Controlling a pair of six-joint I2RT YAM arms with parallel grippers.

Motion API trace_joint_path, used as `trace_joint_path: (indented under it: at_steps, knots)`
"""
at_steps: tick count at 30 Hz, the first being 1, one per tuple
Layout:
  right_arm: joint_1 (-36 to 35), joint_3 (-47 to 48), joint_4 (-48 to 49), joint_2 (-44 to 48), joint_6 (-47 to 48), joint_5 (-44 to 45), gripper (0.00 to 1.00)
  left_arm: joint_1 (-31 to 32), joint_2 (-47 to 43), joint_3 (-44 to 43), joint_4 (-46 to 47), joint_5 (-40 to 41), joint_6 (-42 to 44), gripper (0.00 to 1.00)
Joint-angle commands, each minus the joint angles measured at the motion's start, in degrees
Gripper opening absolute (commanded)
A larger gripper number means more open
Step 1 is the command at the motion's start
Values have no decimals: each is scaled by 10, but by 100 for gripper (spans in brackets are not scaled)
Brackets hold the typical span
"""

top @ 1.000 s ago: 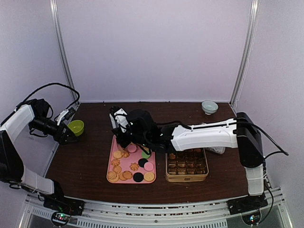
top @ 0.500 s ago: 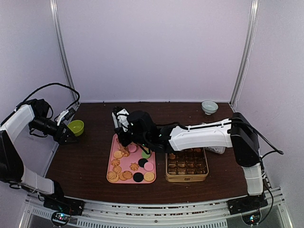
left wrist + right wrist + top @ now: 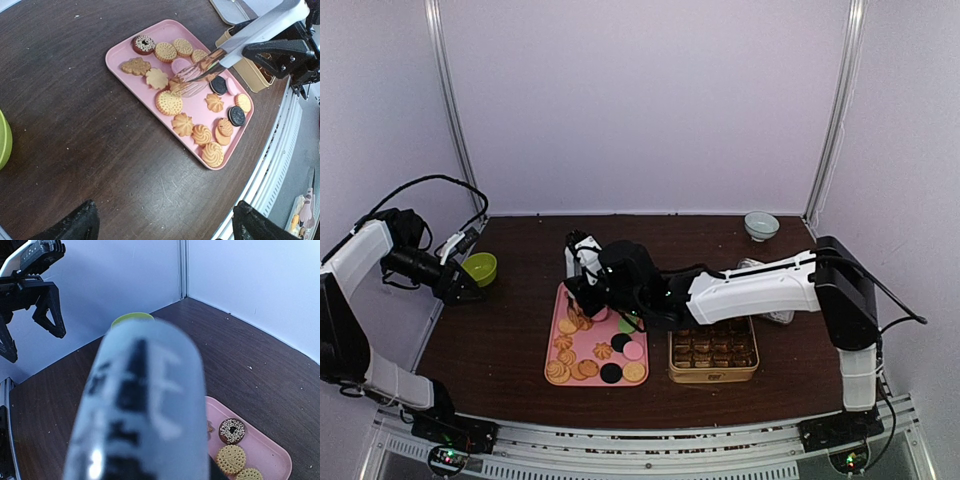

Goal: Pack the cookies
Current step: Position the fake cookies on the plate.

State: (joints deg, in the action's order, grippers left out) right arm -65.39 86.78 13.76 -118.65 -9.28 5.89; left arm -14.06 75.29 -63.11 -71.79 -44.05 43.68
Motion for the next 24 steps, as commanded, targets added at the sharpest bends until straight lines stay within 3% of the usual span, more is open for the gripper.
trace_joint_path:
  at_steps: [1, 14, 24]
  knots:
    - [-10, -14, -8, 25, -18, -31, 33, -4, 2, -2, -8, -16, 10, 95]
    - [-19, -23, -23, 67, 0, -35, 33, -5, 5, -2, -8, -17, 13, 95]
    - [-13, 8, -29, 46, 17, -3, 51, -4, 2, -3, -11, -15, 12, 94]
